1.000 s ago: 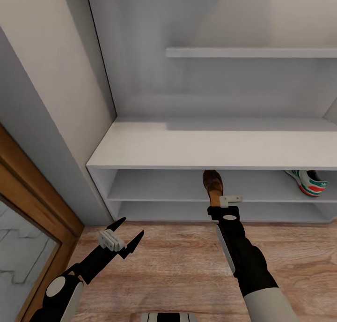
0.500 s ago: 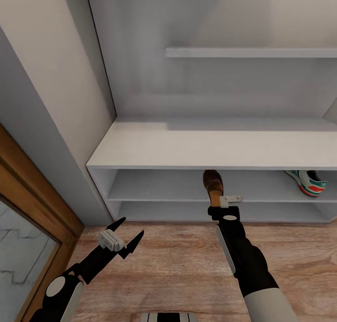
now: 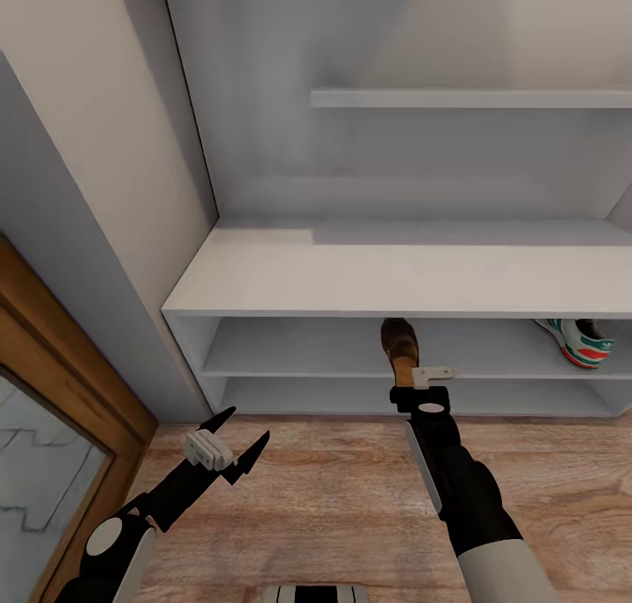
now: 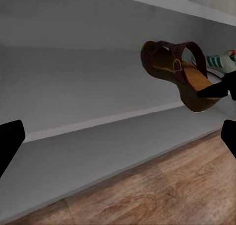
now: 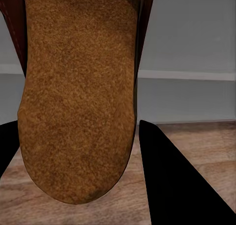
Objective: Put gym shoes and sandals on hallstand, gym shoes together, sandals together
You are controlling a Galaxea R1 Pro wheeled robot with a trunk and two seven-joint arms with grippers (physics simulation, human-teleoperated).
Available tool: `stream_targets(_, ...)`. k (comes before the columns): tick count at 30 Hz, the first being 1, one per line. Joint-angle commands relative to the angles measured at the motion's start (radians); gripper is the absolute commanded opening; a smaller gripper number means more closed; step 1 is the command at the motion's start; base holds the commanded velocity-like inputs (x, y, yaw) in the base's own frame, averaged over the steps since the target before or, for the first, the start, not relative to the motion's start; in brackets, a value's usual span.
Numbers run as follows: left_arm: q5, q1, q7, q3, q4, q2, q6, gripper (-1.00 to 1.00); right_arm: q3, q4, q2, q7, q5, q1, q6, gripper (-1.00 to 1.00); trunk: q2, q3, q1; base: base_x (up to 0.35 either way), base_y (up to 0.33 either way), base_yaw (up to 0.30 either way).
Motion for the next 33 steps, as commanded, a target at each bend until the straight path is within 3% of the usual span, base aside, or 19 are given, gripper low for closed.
stream_targets(1, 0.000, 0.000, 0.001, 0.000, 0.000, 0.000, 0.000, 1.00, 0.000, 0.000, 0.000, -0.002, -0.003, 0.000, -0.001, -1.00, 0.000, 0.000, 0.000, 0.033, 0.000, 0.000)
stream_targets(13, 0.000, 0.000, 0.000, 0.000, 0.000, 0.000, 0.000, 1.00, 0.000, 0.000, 0.000, -0.002, -0.003, 0.000, -0.001, -1.00, 0.000, 0.000, 0.000, 0.130, 0.000, 0.000)
stream_targets(33, 0.001, 0.000, -0.001, 0.000, -0.001, 0.000, 0.000, 1.00, 0.000, 0.000, 0.000, -0.002, -0.003, 0.000, -0.001, -1.00, 0.000, 0.000, 0.000, 0.013, 0.000, 0.000)
